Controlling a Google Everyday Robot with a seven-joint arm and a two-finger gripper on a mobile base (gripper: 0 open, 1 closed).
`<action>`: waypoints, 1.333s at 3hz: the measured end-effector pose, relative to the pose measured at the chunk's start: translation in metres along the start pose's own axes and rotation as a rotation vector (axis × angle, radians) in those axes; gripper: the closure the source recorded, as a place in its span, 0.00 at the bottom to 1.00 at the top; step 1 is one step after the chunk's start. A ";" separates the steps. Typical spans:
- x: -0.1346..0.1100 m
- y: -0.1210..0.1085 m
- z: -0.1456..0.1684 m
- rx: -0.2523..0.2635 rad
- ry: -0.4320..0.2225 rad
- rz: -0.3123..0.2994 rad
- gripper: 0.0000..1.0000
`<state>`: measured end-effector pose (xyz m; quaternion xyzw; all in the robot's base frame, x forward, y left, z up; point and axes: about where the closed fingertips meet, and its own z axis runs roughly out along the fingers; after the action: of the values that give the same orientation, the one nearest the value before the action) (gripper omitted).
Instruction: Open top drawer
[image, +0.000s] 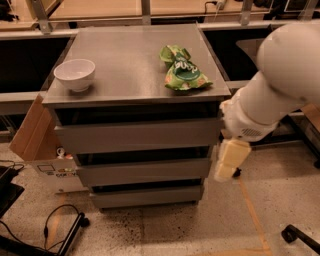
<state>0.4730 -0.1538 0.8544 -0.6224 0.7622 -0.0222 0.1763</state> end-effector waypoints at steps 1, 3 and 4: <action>-0.023 -0.006 0.061 -0.001 0.000 -0.028 0.00; -0.046 -0.021 0.145 0.008 0.066 -0.085 0.00; -0.037 -0.039 0.168 0.021 0.122 -0.101 0.00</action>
Offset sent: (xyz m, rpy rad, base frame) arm 0.0833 0.0855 -0.1440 -0.0915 -0.0120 0.0734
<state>0.5654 -0.0960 0.7154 -0.6556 0.7390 -0.0769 0.1348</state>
